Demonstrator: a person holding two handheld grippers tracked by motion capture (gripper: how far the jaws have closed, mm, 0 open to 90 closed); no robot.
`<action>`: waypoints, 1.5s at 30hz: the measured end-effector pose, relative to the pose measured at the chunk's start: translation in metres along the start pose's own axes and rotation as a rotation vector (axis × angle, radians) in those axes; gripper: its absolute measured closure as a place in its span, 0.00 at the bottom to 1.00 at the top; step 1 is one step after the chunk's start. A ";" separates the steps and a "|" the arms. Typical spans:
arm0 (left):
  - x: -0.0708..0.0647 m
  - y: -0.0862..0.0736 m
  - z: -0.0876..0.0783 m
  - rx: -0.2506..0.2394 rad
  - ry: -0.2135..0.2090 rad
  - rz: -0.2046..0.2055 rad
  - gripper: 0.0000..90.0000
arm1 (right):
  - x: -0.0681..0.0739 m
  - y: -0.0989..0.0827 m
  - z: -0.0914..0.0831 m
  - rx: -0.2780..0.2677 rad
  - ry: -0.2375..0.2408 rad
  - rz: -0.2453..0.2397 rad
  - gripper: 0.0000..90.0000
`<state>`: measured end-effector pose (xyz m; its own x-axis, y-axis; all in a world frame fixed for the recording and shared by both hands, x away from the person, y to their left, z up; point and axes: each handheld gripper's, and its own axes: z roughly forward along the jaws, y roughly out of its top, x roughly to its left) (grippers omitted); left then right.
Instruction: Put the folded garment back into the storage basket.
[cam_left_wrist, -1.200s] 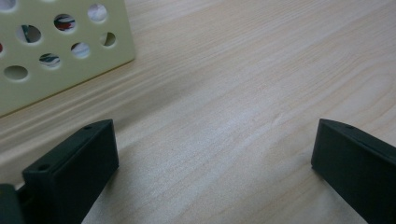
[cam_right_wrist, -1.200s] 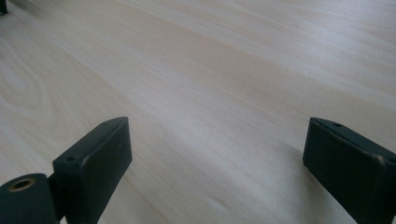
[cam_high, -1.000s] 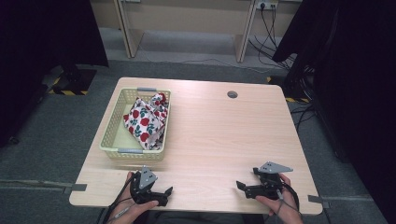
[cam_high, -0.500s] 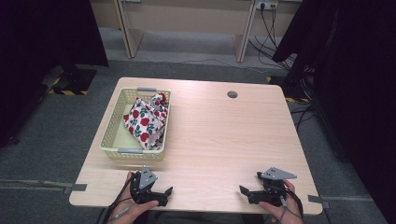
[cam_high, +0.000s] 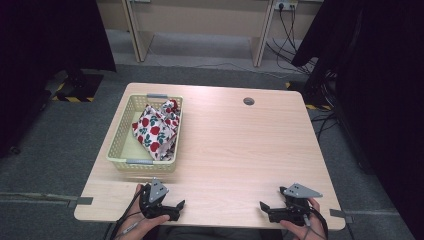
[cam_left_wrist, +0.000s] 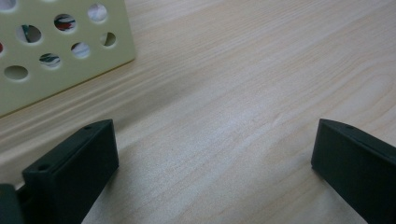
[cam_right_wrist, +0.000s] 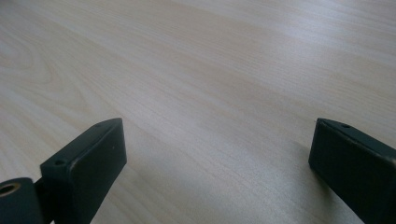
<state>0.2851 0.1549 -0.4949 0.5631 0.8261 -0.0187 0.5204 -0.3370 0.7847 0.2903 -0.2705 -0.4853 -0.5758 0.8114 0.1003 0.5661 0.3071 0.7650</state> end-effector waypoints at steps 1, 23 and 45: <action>0.000 0.000 0.000 0.000 0.000 0.000 0.00 | 0.000 -0.001 -0.001 -0.003 0.000 0.001 0.05; 0.000 0.000 0.000 0.000 0.000 0.000 0.00 | -0.002 -0.019 -0.016 -0.051 -0.020 0.032 0.04; 0.000 0.000 0.000 -0.001 0.000 0.000 0.00 | -0.001 -0.021 -0.016 -0.055 -0.033 0.015 0.03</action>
<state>0.2850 0.1550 -0.4950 0.5632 0.8261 -0.0183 0.5195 -0.3367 0.7854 0.2693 -0.2856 -0.4908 -0.5472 0.8319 0.0918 0.5408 0.2678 0.7974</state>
